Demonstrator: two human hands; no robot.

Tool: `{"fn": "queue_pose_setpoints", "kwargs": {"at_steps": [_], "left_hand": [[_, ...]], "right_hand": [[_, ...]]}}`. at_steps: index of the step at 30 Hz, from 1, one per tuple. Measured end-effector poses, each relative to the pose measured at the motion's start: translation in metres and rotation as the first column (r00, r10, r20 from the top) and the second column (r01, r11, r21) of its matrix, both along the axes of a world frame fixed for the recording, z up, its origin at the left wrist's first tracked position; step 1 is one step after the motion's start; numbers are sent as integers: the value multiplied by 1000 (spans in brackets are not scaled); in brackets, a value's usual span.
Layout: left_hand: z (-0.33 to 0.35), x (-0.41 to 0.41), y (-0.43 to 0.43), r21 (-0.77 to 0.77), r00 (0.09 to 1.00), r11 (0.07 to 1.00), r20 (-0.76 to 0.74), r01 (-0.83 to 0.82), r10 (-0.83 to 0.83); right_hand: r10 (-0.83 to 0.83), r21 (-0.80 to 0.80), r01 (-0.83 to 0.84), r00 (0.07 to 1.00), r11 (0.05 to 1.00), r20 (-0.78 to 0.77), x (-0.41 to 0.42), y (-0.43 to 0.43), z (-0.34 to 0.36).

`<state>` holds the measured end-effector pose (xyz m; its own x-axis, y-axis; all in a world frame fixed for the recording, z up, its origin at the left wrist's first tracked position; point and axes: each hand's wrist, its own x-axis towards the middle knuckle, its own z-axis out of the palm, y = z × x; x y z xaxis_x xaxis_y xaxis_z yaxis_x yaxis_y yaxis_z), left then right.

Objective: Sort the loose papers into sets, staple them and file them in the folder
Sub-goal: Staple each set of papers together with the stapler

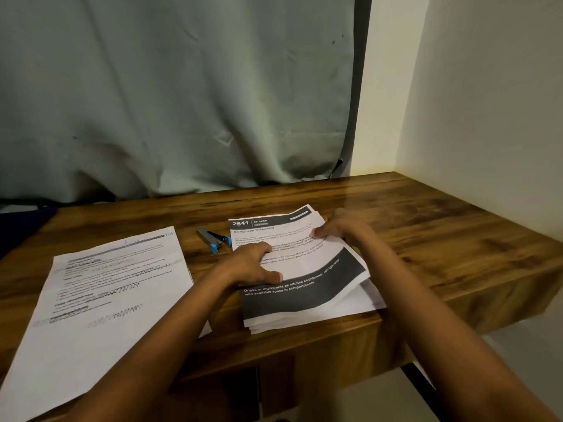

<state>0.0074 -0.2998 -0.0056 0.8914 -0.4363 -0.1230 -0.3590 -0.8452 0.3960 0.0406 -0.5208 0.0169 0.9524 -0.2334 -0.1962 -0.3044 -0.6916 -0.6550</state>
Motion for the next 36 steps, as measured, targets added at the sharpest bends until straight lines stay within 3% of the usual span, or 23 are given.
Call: {"fn": "queue_pose_setpoints", "kwargs": {"at_steps": [5, 12, 19, 23, 30, 36], "left_hand": [[-3, 3, 1, 4, 1000, 1000, -4, 15, -15], [-13, 24, -1, -294, 966, 952, 211, -84, 151], [-21, 52, -4, -426, 925, 904, 329, -33, 189], [-27, 60, -8, -318, 912, 946, 402, 58, 79], [-40, 63, -10, -245, 930, 969, 361, 31, 61], [-40, 63, -13, -218, 932, 975, 361, 41, 42]], "right_hand": [[22, 12, -23, 996, 1000, 86, 13, -7, -8], [-42, 280, -53, 945, 959, 323, 10, -21, -43], [-25, 367, -116, 934, 923, 357, 3, -26, -42], [5, 348, -134, 938, 928, 346, -1, -27, -38], [61, 309, -165, 945, 937, 320, -4, -27, -35], [51, 364, -180, 940, 914, 337, -2, -30, -35]]}}
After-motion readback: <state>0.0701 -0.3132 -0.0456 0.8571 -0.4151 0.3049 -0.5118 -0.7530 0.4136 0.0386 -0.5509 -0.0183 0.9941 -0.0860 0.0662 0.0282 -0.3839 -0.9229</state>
